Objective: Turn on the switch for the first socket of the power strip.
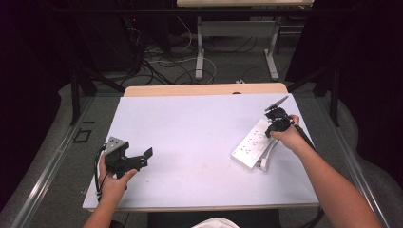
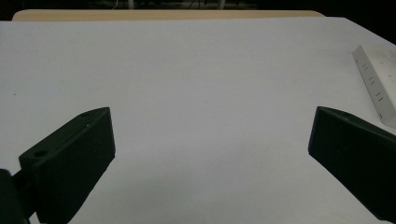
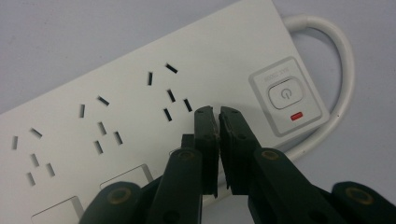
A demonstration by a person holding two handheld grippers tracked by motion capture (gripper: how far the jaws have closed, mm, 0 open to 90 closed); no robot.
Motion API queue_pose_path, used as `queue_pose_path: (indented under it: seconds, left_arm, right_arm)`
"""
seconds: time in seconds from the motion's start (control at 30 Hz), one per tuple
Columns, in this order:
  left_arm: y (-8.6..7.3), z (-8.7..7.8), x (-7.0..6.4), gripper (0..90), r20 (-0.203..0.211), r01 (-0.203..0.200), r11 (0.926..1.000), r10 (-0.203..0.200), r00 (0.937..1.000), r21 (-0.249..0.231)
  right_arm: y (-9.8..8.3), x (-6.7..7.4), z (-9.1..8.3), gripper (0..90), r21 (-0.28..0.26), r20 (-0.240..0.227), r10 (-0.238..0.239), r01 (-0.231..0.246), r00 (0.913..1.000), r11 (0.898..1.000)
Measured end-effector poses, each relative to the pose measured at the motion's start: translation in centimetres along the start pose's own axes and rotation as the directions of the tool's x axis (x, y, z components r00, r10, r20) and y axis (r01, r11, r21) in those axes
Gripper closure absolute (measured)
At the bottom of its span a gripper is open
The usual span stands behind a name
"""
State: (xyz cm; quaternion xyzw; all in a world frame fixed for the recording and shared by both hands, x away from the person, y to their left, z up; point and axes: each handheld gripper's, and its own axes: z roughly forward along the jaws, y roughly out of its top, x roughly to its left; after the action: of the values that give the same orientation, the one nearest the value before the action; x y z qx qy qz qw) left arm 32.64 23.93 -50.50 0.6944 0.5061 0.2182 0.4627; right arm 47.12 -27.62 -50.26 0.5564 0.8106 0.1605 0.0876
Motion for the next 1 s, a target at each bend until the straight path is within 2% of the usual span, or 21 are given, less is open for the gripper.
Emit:
queue_pose_path:
  seconds: [0.23,0.4,0.43,0.7,0.83,0.87,0.9,0.97,1.0]
  left_arm:
    - [0.00,-0.01,-0.01,0.3,0.000,-0.001,1.0000,0.001,1.0000,0.000]
    - [0.00,0.00,0.00,0.3,0.000,-0.001,1.0000,0.001,1.0000,-0.001]
    - [0.00,0.00,0.00,0.3,0.000,-0.001,1.0000,0.001,1.0000,0.000]
    - [-0.01,0.05,-0.03,0.3,-0.001,-0.004,1.0000,0.004,1.0000,-0.001]
    - [-0.02,0.05,-0.06,0.3,0.000,-0.003,1.0000,0.003,1.0000,0.001]
    - [-0.02,0.05,-0.06,0.3,0.000,-0.003,1.0000,0.003,1.0000,0.001]
    - [-0.02,0.04,-0.06,0.3,0.000,-0.003,1.0000,0.003,1.0000,0.001]
    - [-0.02,0.04,-0.05,0.3,0.000,-0.004,1.0000,0.004,1.0000,0.001]
    - [-0.02,0.04,-0.05,0.4,0.000,-0.004,1.0000,0.004,1.0000,0.001]
  right_arm:
    - [0.00,0.02,-0.02,88.8,-0.003,0.003,0.000,0.000,1.0000,1.000]
    - [0.01,0.03,-0.06,88.9,0.004,0.012,-0.025,0.025,0.9996,1.000]
    - [-0.04,0.05,0.10,88.9,-0.019,0.008,-0.024,0.024,0.9997,1.000]
    - [-0.06,0.09,0.12,88.8,-0.022,0.008,-0.031,0.031,0.9995,0.999]
    - [-0.05,0.08,0.11,90.0,-0.008,0.013,-0.044,0.044,0.9989,0.999]
    - [-0.08,0.10,0.22,90.0,0.005,-0.011,-0.032,0.032,0.9994,0.999]
    - [-0.08,0.15,0.25,90.0,-0.002,-0.013,-0.039,0.039,0.9992,0.999]
    - [-0.12,0.23,0.35,90.0,-0.015,-0.008,-0.040,0.040,0.9992,0.999]
    - [-0.06,0.39,0.28,90.0,0.002,0.006,-0.033,0.033,0.9994,0.999]
